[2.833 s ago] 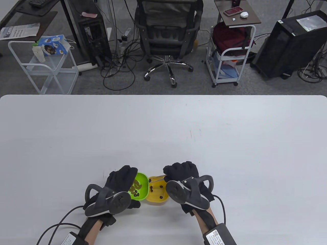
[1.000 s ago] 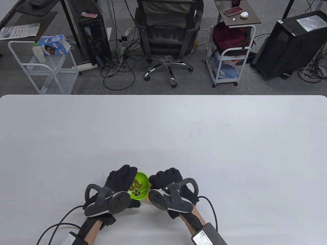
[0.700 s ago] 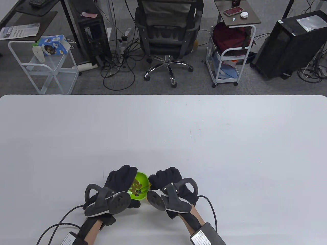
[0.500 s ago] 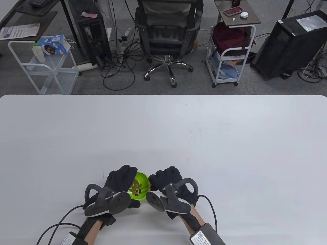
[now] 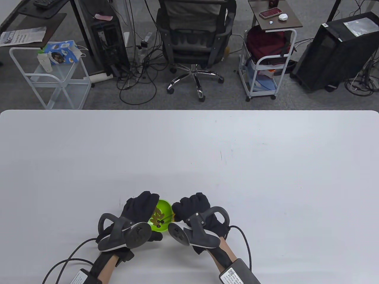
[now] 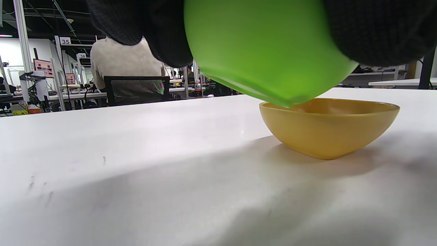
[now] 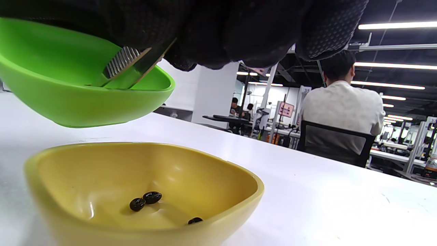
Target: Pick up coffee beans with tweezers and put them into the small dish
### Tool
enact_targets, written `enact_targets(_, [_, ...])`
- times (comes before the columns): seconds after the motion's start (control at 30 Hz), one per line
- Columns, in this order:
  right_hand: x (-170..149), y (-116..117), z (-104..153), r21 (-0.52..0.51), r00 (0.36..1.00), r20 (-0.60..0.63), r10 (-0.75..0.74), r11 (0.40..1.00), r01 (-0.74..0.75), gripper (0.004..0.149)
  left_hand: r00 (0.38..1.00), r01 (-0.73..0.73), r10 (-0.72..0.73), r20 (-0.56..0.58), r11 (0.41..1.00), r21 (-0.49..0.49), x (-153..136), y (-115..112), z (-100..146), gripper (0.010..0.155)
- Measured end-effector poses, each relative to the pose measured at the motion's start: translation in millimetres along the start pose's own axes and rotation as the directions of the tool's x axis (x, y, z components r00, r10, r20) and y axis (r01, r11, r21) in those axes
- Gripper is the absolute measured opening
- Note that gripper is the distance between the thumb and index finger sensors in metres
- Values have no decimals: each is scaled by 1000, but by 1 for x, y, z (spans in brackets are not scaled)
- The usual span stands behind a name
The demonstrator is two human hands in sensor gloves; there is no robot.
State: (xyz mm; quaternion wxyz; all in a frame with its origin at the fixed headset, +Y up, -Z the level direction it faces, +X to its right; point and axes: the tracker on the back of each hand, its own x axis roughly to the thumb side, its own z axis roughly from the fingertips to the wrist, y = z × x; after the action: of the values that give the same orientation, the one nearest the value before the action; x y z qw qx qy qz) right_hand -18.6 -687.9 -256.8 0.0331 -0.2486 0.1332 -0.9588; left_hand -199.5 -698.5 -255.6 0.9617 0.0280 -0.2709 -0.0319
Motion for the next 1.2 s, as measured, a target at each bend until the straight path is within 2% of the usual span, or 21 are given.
enact_targets(0.8, [0,0,-4,29,1000,-14,7,1000,-7,43,1000,-2,2,-1,1000,0,0,0,0,113])
enact_targets(1.2, [-26,-14,1,-21,991,-92,-93,996,91,43,1000,-4,4,0,1000,-1,0,1,0,113])
